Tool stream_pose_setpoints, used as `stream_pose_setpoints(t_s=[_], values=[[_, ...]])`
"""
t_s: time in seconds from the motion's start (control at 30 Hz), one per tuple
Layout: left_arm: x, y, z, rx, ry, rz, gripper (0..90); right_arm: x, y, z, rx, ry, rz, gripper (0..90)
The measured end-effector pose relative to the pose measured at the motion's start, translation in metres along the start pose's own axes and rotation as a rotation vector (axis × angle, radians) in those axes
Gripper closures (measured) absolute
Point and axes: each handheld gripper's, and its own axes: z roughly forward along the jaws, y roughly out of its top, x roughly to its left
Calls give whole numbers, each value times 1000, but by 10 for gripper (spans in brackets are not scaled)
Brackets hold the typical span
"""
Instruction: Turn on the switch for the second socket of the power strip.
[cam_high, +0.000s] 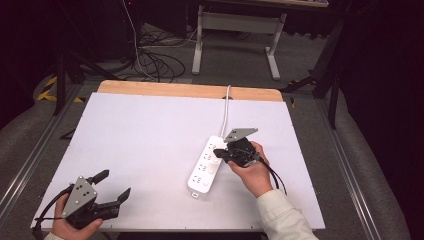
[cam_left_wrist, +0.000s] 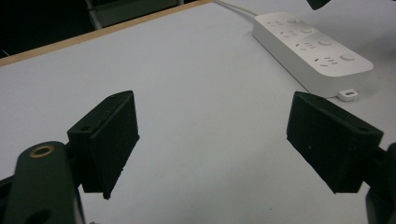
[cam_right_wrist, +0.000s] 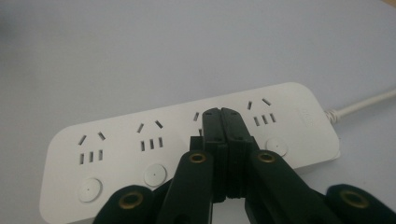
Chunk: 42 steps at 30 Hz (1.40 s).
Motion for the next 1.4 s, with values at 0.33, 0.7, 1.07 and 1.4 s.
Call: stream_pose_setpoints(t_s=[0.33,0.7,1.07,1.4], values=[[0,0,0,0,0,1,171,0,-3,12,55,-17,-4,900],[1,0,0,1,0,3,171,2,-5,18,92,-19,-13,900],[0,0,0,3,-2,0,171,4,-6,21,95,-37,-16,900],[0,0,1,5,0,-1,171,8,-7,22,94,-62,-22,900]])
